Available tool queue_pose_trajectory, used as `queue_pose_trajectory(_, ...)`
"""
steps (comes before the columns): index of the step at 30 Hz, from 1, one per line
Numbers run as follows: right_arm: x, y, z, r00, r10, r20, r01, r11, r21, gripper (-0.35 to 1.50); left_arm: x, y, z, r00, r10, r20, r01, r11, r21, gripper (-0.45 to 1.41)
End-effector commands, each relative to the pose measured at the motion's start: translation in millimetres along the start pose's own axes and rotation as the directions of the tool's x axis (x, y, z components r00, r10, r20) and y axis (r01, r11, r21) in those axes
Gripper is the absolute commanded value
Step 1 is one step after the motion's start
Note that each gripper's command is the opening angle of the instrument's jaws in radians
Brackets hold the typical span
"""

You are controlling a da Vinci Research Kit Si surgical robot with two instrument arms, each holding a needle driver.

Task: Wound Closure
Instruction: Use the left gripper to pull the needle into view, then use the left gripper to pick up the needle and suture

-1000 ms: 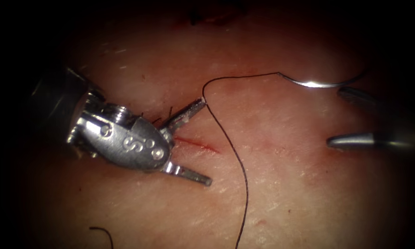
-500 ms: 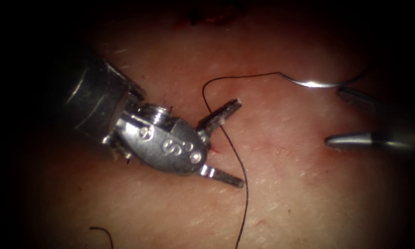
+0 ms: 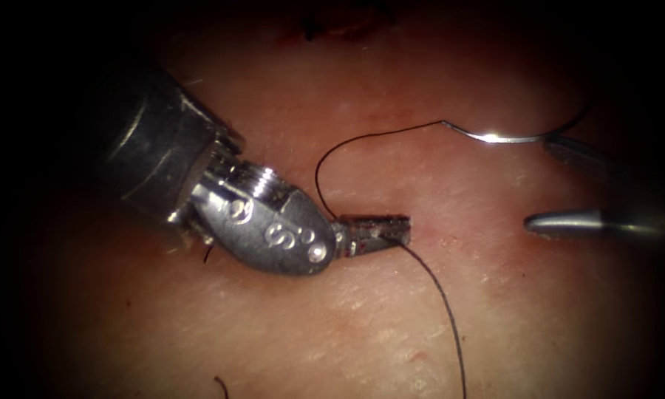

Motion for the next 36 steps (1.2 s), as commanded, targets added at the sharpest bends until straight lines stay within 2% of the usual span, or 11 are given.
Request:
queue_pose_trajectory(1,-0.2,-1.3,0.7,1.000,0.006,-0.002,-0.006,1.000,0.005,1.23,0.6,1.0,-0.2,1.000,-0.016,-0.010,0.016,1.000,0.006,-0.45)
queue_pose_trajectory(7,0.0,-1.1,0.3,1.000,0.008,-0.010,-0.008,1.000,0.005,1.23,-1.1,-1.9,-7.9,0.999,-0.041,0.011,0.041,0.999,0.020,-0.45)
queue_pose_trajectory(13,0.0,-1.1,0.3,1.000,0.009,-0.010,-0.009,1.000,0.005,1.23,-2.4,-1.0,-15.5,0.999,-0.037,0.000,0.037,0.999,-0.017,-0.45)
queue_pose_trajectory(14,0.0,-1.1,0.3,1.000,0.009,-0.010,-0.009,1.000,0.005,1.23,-2.4,-1.0,-15.5,0.999,-0.037,0.000,0.037,0.999,-0.017,-0.45)
queue_pose_trajectory(22,0.0,-1.1,0.3,1.000,0.015,-0.013,-0.015,1.000,0.005,1.23,-3.6,-0.1,-22.2,0.999,-0.043,0.017,0.043,0.999,-0.011,-0.45)
queue_pose_trajectory(27,0.0,-1.2,0.4,1.000,0.015,-0.016,-0.015,1.000,0.003,1.23,-4.1,-1.1,-23.4,0.998,-0.062,0.034,0.062,0.998,-0.007,-0.45)
queue_pose_trajectory(28,0.0,-1.2,0.4,1.000,0.015,-0.016,-0.015,1.000,0.003,1.23,-4.2,-1.5,-23.3,0.995,-0.096,0.036,0.096,0.995,-0.003,-0.30)
queue_pose_trajectory(29,-0.1,-1.2,0.4,1.000,0.015,-0.016,-0.015,1.000,0.003,1.23,-4.2,-1.8,-23.1,0.989,-0.146,0.037,0.146,0.989,0.001,0.17)
queue_pose_trajectory(32,-0.1,-1.2,0.5,1.000,0.020,-0.016,-0.020,1.000,0.003,1.23,-4.2,-2.8,-22.4,0.958,-0.287,0.006,0.287,0.958,-0.010,0.98)
queue_pose_trajectory(34,-0.2,-1.2,0.5,1.000,0.025,-0.016,-0.025,1.000,0.003,1.23,-4.1,-3.3,-22.1,0.918,-0.395,-0.034,0.394,0.918,-0.041,1.24)
queue_pose_trajectory(36,-0.3,-1.2,0.5,1.000,0.024,-0.016,-0.024,1.000,0.000,1.23,-4.2,-4.0,-22.4,0.882,-0.466,-0.071,0.459,0.883,-0.098,1.35)
